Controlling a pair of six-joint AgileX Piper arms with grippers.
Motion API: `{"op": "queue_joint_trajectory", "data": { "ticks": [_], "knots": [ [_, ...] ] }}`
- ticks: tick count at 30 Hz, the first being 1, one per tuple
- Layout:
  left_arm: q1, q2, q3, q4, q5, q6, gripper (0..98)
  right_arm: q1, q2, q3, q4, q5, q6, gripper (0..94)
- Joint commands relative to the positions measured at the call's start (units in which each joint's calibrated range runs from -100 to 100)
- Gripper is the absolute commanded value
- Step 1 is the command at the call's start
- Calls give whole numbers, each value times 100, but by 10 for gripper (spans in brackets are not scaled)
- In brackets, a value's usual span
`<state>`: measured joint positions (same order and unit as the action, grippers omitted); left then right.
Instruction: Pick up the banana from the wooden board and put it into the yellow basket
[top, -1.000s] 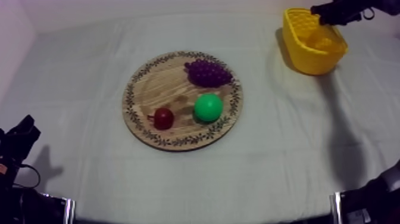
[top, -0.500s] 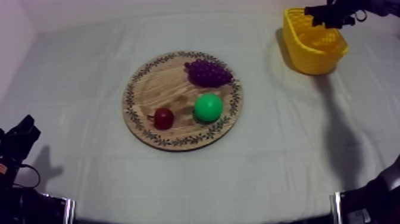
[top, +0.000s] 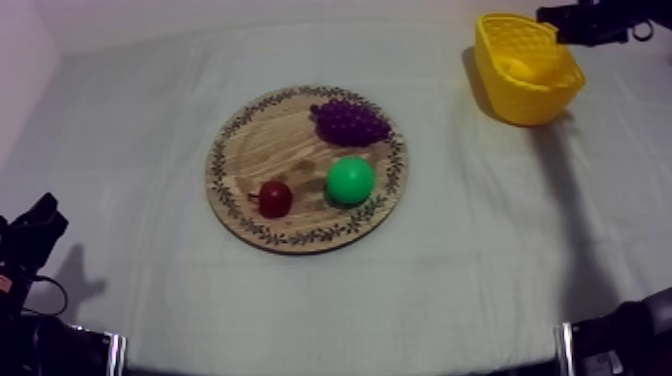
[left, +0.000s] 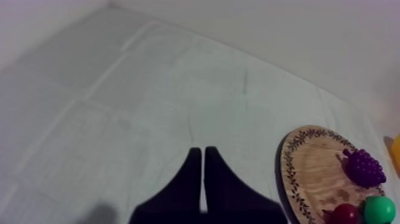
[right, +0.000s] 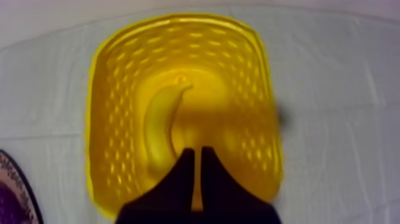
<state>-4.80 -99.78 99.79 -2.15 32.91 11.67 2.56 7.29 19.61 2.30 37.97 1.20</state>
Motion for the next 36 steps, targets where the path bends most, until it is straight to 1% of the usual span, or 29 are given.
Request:
{"op": "queue_joint_trajectory", "data": {
  "ticks": [1, 4, 6, 10, 14, 17, 27, 32, 36],
  "knots": [
    [-1, -5, -1, -3, 0, 0, 1, 28, -1030, 891, -155, 18, 226, 8],
    [-1, -5, -1, -3, 0, 2, 1, 95, -1847, 1712, -311, 4, 437, 8],
    [-1, -5, -1, -3, 0, 2, 1, 123, -2400, 2314, -319, -74, 486, 7],
    [-1, -5, -1, -3, 0, 1, 1, 164, -3519, 3577, -248, -347, 479, 7],
    [-1, -5, -1, -3, 0, 2, 1, 161, -4692, 4956, -86, -833, 315, 7],
    [-1, -5, -1, -3, 0, 0, 1, 147, -5596, 5761, -71, -977, 286, 7],
    [-1, -5, -1, -3, 0, 2, 1, 94, -8135, 7112, -140, -540, 271, 7],
    [-1, -5, -1, -3, 0, 1, 1, 120, -9187, 7608, -272, -180, 376, 7],
    [-1, -5, -1, -3, 0, 0, 1, 67, -9795, 7880, -241, 48, 285, 7]
  ]
}}
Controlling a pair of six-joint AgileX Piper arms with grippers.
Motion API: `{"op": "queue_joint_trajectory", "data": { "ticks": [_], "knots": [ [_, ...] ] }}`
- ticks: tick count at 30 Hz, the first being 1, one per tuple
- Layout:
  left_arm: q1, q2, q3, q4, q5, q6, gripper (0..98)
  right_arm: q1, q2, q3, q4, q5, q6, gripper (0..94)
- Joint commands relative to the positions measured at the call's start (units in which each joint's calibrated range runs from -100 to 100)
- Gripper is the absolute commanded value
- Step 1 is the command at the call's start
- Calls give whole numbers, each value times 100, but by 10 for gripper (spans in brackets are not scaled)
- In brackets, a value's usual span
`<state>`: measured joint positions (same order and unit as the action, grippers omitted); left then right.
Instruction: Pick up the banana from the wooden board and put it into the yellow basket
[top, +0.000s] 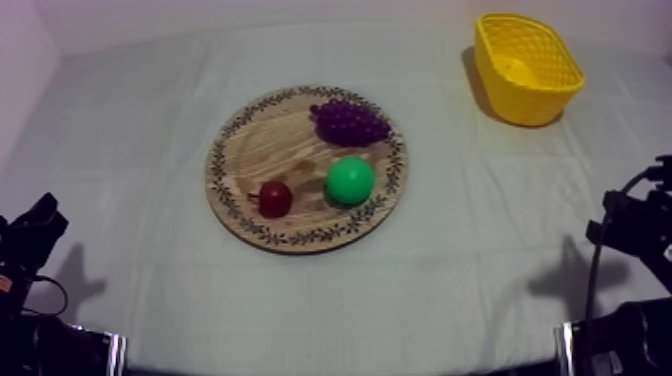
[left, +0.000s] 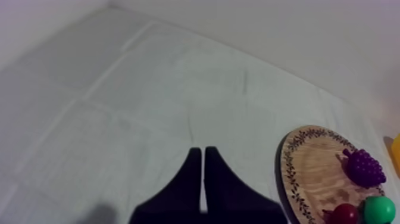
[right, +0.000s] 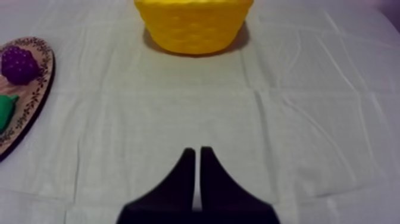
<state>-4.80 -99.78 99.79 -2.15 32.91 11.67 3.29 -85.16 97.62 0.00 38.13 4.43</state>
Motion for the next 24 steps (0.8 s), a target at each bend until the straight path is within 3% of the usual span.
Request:
{"op": "queue_joint_trajectory", "data": {
  "ticks": [1, 8, 15, 24],
  "knots": [
    [-1, -5, -1, -3, 0, 1, 1, -8, -696, 97, 8, 107, -77, 7],
    [-1, -5, -1, -3, 0, -1, 1, 87, -1022, 116, -39, 327, -67, 5],
    [-1, -5, -1, -3, 0, 0, 1, 137, -1056, 204, -112, -127, 305, 5],
    [-1, -5, -1, -3, 0, -1, 1, 138, -1060, 215, -124, -205, 421, 5]
  ]
}}
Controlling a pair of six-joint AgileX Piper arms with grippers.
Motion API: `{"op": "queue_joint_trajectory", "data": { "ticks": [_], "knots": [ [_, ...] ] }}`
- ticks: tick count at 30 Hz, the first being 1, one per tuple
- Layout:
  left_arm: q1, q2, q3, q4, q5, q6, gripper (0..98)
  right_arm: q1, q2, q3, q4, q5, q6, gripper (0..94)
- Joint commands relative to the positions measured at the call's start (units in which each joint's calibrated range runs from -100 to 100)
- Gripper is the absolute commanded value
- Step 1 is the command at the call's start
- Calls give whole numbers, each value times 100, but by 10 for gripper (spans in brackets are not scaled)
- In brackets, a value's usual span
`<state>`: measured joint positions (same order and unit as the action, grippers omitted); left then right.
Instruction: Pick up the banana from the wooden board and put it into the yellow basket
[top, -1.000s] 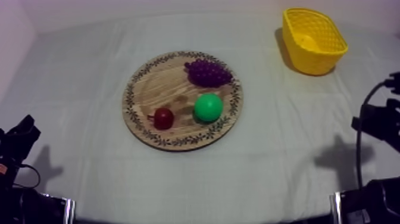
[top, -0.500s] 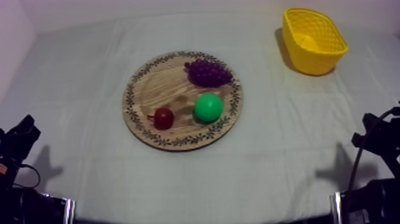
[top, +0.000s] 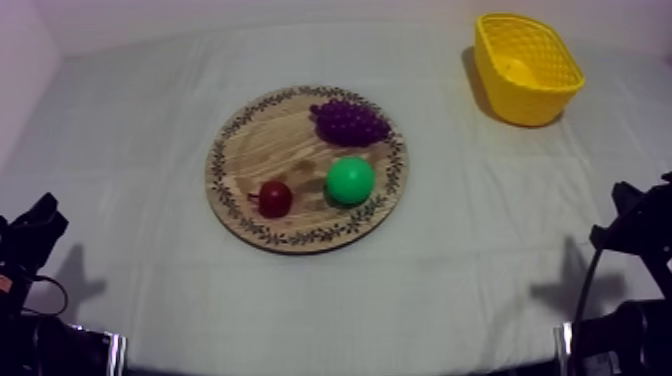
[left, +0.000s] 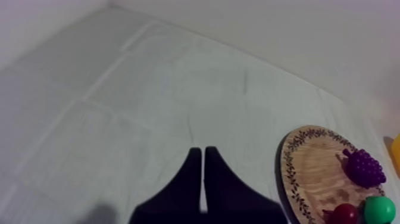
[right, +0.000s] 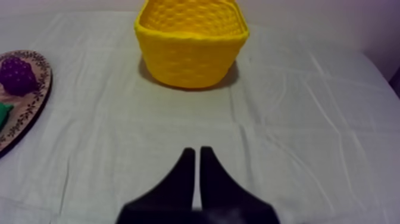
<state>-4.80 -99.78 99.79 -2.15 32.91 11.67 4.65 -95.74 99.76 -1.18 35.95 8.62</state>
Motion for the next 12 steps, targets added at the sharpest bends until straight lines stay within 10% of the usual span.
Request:
{"op": "queue_joint_trajectory", "data": {
  "ticks": [1, 12],
  "knots": [
    [-1, -5, -1, -3, 0, 0, 1, 2, -2, 2, -6, 12, 6, 5],
    [-1, -5, -1, -3, 0, 1, 1, 2, -2, 2, -6, 10, 29, 5]
  ]
}}
